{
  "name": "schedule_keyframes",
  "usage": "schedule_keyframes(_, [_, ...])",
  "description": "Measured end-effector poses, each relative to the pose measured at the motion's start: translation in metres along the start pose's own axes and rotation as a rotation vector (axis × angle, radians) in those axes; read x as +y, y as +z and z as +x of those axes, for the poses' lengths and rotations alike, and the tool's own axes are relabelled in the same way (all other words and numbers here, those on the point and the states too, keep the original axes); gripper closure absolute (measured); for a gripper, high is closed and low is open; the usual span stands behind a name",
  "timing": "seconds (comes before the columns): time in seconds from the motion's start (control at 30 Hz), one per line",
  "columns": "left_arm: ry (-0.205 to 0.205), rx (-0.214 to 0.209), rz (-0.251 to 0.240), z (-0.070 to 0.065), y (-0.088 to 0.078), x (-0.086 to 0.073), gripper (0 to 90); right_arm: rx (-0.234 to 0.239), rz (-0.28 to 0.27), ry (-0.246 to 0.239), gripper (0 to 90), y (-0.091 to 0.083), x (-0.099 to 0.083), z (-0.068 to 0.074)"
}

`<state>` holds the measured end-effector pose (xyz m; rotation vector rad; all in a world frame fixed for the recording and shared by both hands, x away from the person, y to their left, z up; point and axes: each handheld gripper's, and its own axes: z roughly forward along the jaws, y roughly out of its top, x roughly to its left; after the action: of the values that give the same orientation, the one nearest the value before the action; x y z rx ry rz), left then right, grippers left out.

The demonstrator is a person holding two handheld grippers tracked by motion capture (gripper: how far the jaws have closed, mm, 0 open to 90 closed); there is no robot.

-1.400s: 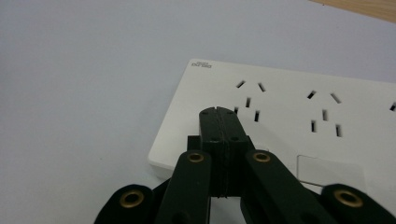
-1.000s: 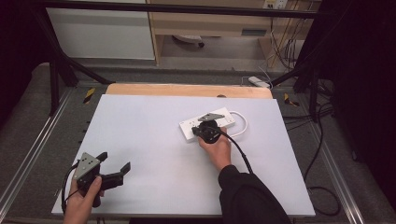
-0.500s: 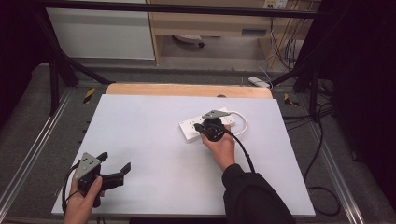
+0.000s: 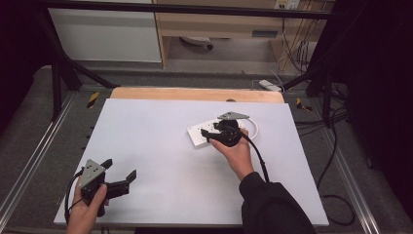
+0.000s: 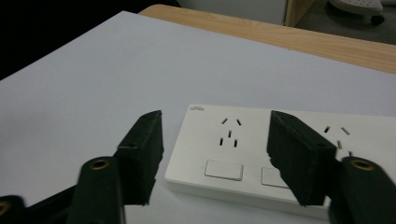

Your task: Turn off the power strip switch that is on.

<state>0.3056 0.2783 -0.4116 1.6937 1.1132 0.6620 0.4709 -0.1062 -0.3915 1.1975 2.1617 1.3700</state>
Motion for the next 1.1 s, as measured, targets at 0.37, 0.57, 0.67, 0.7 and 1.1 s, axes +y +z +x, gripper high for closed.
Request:
schedule_keyframes(0.37, [0.012,0.004,0.004,0.000,0.000,0.000,4.4,-0.055,-0.085,-0.044,5.2,-0.041,0.006,-0.001])
schedule_keyframes(0.57, [0.012,0.004,0.002,-0.001,0.000,0.000,4.4,-0.063,-0.145,-0.078,4.7,-0.070,-0.002,-0.006])
schedule_keyframes(0.67, [0.016,0.005,0.005,-0.002,0.000,0.000,4.4,-0.069,-0.172,-0.068,4.7,-0.086,-0.010,-0.012])
schedule_keyframes(0.7, [0.018,0.003,0.004,-0.002,0.000,-0.001,4.4,-0.071,-0.176,-0.068,4.7,-0.089,-0.012,-0.014])
schedule_keyframes(1.1, [0.020,0.002,0.000,-0.003,0.000,-0.001,4.4,-0.148,-0.283,-0.066,6.6,-0.143,-0.055,-0.038])
